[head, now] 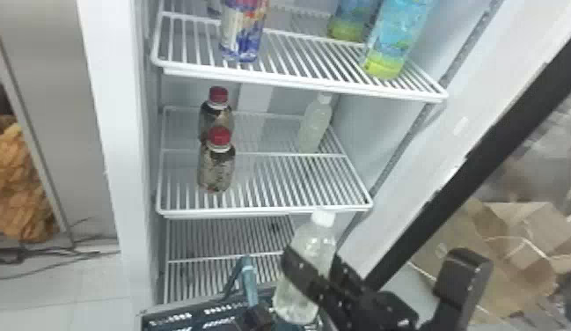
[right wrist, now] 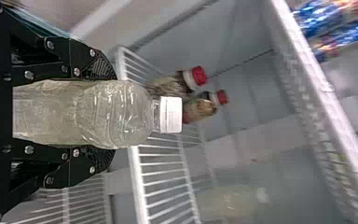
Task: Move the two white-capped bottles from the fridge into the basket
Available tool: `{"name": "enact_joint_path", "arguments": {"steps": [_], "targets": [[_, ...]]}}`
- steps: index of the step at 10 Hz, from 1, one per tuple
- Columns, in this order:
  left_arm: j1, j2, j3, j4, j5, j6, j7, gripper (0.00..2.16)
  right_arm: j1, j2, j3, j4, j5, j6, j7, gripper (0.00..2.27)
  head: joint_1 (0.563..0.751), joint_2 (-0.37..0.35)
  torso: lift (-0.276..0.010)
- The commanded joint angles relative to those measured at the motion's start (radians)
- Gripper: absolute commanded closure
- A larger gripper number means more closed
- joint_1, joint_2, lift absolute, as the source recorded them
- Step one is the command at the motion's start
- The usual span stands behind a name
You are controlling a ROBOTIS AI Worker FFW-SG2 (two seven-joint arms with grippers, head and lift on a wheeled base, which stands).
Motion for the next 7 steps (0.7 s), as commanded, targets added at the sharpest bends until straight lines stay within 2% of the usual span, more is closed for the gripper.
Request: {"name": "enact_joint_path", "arguments": {"steps": [1, 2, 3, 5, 7], "targets": [[0.002, 0.0, 0.0, 0.0, 0.0, 0.0, 0.0, 1.12, 0.016, 0.0, -0.023, -0.042, -0.015, 0.143, 0.001, 0.75, 0.695, -0.35, -0.26], [0.002, 0.0, 0.0, 0.0, 0.0, 0.0, 0.0, 1.12, 0.016, -0.008, -0.031, -0.066, -0.005, 0.256, 0.006, 0.75, 0.695, -0.35, -0.26], [0.0, 0.0, 0.0, 0.0, 0.0, 0.0, 0.0, 1.12, 0.011, -0.009, -0.033, -0.069, 0.009, 0.298, 0.006, 0.75, 0.695, -0.35, -0.26], [0.0, 0.0, 0.0, 0.0, 0.0, 0.0, 0.0, 1.12, 0.001, -0.009, -0.033, -0.064, 0.029, 0.32, 0.006, 0.75, 0.695, -0.35, -0.26], [0.0, 0.0, 0.0, 0.0, 0.0, 0.0, 0.0, 1.12, -0.006, -0.009, -0.033, -0.057, 0.037, 0.32, 0.006, 0.57, 0.695, -0.35, -0.26]]}}
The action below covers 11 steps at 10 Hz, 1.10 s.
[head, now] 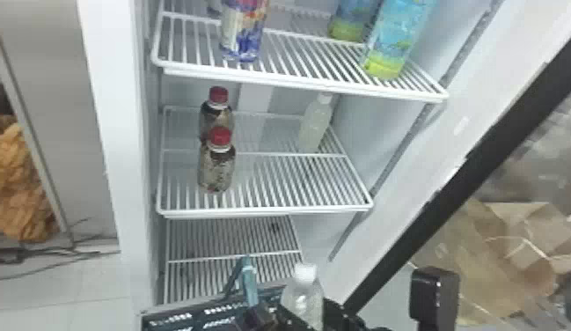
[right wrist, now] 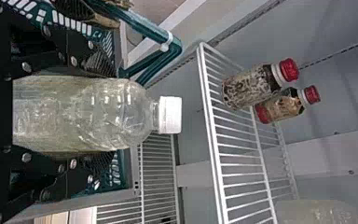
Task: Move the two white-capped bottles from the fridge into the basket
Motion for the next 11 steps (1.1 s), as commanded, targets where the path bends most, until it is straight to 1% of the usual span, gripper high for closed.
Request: {"name": "enact_joint_path", "arguments": {"steps": [1, 3, 6, 11], "targets": [[0.0, 0.001, 0.0, 0.0, 0.0, 0.0, 0.0, 1.12, -0.005, 0.0, 0.0, -0.006, 0.032, -0.002, 0.0, 0.42, 0.695, -0.35, -0.26], [0.0, 0.001, 0.0, 0.0, 0.0, 0.0, 0.0, 1.12, -0.015, 0.0, 0.0, -0.001, 0.064, -0.073, 0.0, 0.3, 0.695, -0.35, -0.26], [-0.002, 0.001, -0.002, 0.0, 0.0, 0.002, 0.0, 1.12, -0.059, 0.0, 0.002, 0.06, 0.084, -0.23, 0.0, 0.29, 0.695, -0.35, -0.26], [0.0, 0.001, -0.002, 0.0, 0.002, 0.0, 0.0, 1.12, -0.204, -0.004, 0.006, 0.193, 0.132, -0.409, 0.0, 0.28, 0.695, -0.35, -0.26]]}}
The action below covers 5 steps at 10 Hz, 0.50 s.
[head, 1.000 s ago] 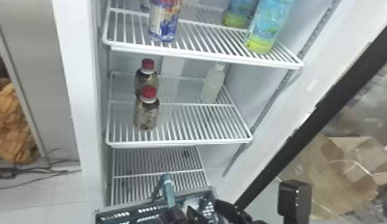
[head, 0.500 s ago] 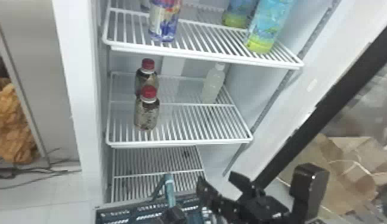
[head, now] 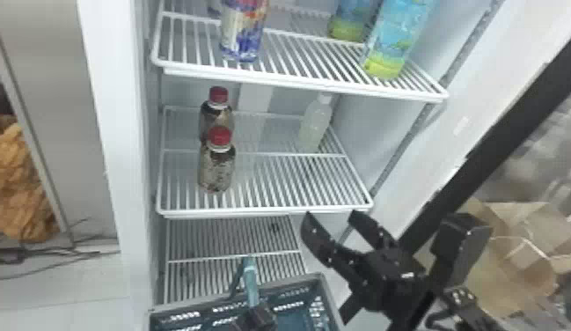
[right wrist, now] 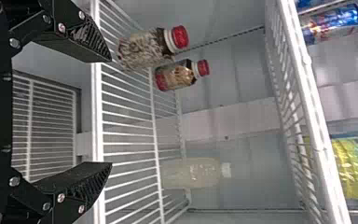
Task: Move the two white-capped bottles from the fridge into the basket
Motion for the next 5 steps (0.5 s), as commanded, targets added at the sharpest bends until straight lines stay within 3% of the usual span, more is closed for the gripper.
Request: {"name": "enact_joint_path", "arguments": {"steps": [1, 5], "targets": [[0.0, 0.0, 0.0, 0.0, 0.0, 0.002, 0.0, 1.12, -0.043, -0.004, 0.002, 0.052, 0.008, -0.06, -0.001, 0.23, 0.695, -0.35, -0.26], [0.0, 0.0, 0.002, 0.0, -0.002, 0.007, 0.001, 1.12, -0.142, -0.013, 0.026, 0.172, 0.05, -0.148, -0.001, 0.06, 0.695, -0.35, -0.26]]}}
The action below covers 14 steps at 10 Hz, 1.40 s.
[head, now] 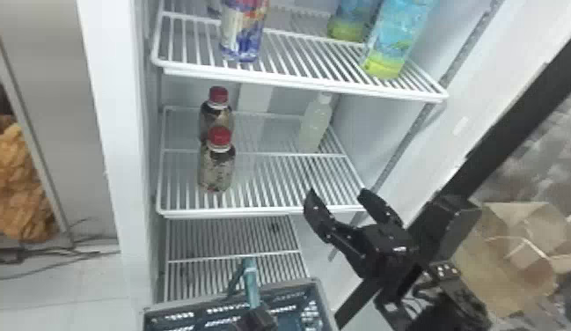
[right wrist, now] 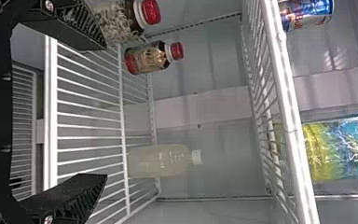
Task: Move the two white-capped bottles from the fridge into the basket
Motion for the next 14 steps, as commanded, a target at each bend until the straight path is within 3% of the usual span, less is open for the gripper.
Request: {"name": "enact_joint_path", "arguments": {"steps": [1, 7, 10, 14], "targets": [[0.002, 0.0, 0.002, 0.0, -0.004, 0.002, 0.001, 1.12, -0.043, -0.003, 0.023, 0.058, 0.015, -0.057, -0.015, 0.06, 0.695, -0.35, -0.26], [0.004, -0.005, 0.006, 0.0, -0.002, 0.0, 0.001, 1.12, -0.276, -0.004, 0.057, 0.369, 0.103, -0.282, -0.046, 0.0, 0.695, -0.35, -0.26], [0.002, -0.005, 0.004, 0.0, -0.004, -0.002, 0.001, 1.12, -0.392, -0.012, 0.081, 0.512, 0.105, -0.334, -0.045, 0.13, 0.695, -0.35, -0.26], [-0.001, -0.005, 0.004, 0.0, -0.006, 0.0, 0.001, 1.12, -0.517, -0.011, 0.089, 0.723, 0.121, -0.408, -0.005, 0.14, 0.695, -0.35, -0.26]]}}
